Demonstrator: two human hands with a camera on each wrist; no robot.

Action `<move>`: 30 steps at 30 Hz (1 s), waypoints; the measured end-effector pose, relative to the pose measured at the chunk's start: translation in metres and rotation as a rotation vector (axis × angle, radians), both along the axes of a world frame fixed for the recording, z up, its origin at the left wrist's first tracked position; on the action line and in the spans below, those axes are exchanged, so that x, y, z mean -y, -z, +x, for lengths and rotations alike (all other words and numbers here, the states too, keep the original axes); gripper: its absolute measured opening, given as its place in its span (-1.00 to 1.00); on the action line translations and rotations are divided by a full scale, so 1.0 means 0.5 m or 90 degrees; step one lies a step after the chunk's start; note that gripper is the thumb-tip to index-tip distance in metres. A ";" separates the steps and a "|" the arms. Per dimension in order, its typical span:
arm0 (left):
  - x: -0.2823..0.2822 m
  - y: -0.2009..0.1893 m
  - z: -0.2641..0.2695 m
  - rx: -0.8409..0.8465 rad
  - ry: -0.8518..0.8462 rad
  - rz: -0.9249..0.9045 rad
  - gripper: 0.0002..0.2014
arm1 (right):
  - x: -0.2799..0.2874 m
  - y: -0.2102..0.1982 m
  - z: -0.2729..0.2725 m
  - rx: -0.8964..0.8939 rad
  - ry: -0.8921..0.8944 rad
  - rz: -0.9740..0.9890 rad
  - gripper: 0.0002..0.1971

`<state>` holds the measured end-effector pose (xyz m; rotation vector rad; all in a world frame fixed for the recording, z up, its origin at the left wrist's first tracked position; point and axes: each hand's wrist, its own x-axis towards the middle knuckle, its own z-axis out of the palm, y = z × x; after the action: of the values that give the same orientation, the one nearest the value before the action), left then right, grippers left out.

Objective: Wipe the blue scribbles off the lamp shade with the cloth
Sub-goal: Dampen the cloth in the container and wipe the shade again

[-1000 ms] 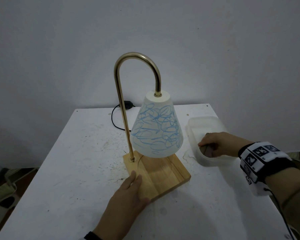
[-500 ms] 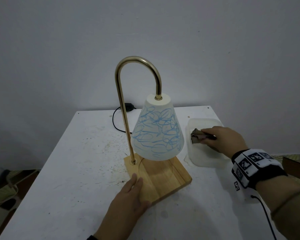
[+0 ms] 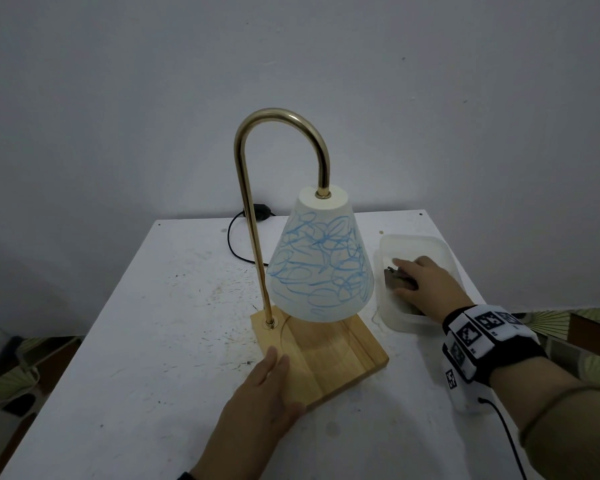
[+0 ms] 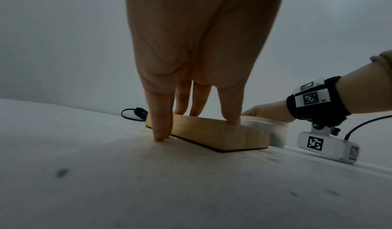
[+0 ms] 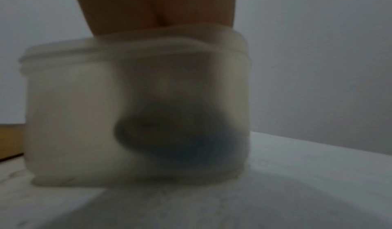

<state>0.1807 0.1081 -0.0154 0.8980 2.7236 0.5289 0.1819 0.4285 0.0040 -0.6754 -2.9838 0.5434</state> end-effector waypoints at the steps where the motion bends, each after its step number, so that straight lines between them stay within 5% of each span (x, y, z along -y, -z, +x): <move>1: 0.000 0.001 0.000 -0.002 -0.002 0.003 -0.27 | 0.001 0.000 0.001 -0.016 -0.025 -0.015 -0.57; 12: -0.002 0.000 0.014 0.013 -0.008 0.023 -0.31 | -0.012 -0.020 0.016 0.022 -0.118 0.030 -0.67; 17: 0.010 -0.019 0.005 0.073 0.022 0.058 -0.29 | 0.015 -0.093 0.043 -0.243 -0.009 -0.052 -0.75; 23: -0.001 -0.047 -0.032 0.091 0.042 0.038 -0.22 | 0.130 -0.177 0.109 -0.552 0.060 -0.352 -0.77; 30: -0.035 -0.014 -0.065 0.162 0.047 -0.045 -0.04 | 0.298 -0.146 0.148 -0.657 0.087 -0.467 -0.72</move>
<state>0.1480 0.1257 -0.0082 0.8469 2.4544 0.4930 0.2559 0.2797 0.0768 -0.3954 -1.7341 1.4414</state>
